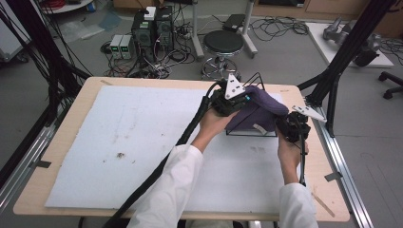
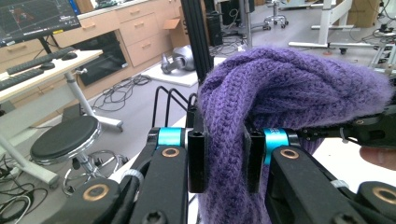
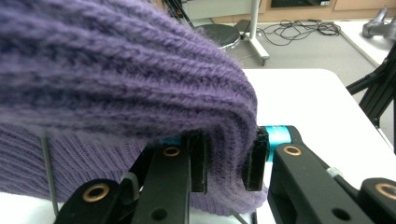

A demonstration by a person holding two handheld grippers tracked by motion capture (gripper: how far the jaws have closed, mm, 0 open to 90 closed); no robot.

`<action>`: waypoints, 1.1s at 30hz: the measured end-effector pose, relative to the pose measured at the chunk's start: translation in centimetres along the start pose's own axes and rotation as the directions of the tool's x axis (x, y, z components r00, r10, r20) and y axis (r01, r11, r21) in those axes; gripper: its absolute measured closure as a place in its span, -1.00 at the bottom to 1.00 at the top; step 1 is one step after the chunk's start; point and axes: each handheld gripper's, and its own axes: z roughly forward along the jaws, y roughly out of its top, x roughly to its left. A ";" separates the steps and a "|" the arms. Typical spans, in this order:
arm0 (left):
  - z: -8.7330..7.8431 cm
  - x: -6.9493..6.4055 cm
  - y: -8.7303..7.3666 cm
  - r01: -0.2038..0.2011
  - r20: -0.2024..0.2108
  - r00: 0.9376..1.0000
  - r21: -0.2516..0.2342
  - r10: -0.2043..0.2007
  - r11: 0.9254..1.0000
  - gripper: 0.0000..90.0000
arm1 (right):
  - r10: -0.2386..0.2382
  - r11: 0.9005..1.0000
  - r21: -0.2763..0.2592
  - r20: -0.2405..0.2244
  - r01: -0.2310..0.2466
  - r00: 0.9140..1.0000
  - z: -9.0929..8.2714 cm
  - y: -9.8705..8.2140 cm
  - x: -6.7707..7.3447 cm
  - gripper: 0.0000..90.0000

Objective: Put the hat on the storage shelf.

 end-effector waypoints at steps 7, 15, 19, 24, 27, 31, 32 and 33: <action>0.1 0.2 -0.7 0.053 0.017 0.998 -0.006 -0.053 0.999 0.69 | -0.017 1.000 0.009 0.021 0.017 1.000 0.0 -0.1 0.0 0.68; 0.0 0.4 -1.1 0.094 0.024 0.995 -0.029 -0.093 0.995 0.62 | 0.021 1.000 0.015 0.020 -0.022 1.000 -0.2 0.0 -0.3 0.30; -0.1 0.8 -1.3 0.145 0.036 0.989 -0.033 -0.144 0.989 0.49 | 0.067 0.997 0.029 0.012 -0.067 0.998 -0.4 -0.1 -0.7 0.14; -0.9 1.7 -1.4 0.228 0.042 0.974 -0.095 -0.225 0.969 0.29 | 0.101 0.995 0.014 0.010 -0.101 0.995 -1.1 0.0 -1.1 -0.01; -1.3 1.8 -1.2 0.219 0.031 0.976 -0.113 -0.217 0.969 0.16 | 0.108 0.994 -0.009 0.013 -0.108 0.994 -1.5 0.2 -1.1 -0.08; -1.6 1.7 -1.1 0.211 0.028 0.977 -0.128 -0.209 0.969 0.05 | 0.109 0.994 -0.034 0.009 -0.108 0.994 -2.0 0.3 -1.1 -0.13; -1.6 1.7 -1.1 0.210 0.027 0.978 -0.130 -0.208 0.969 0.03 | 0.114 0.993 -0.041 0.007 -0.113 0.994 -2.1 0.4 -1.0 -0.15; -1.6 1.7 -1.1 0.210 0.027 0.978 -0.130 -0.208 0.969 0.01 | 0.115 0.992 -0.048 0.004 -0.114 0.993 -2.2 0.4 -0.9 -0.17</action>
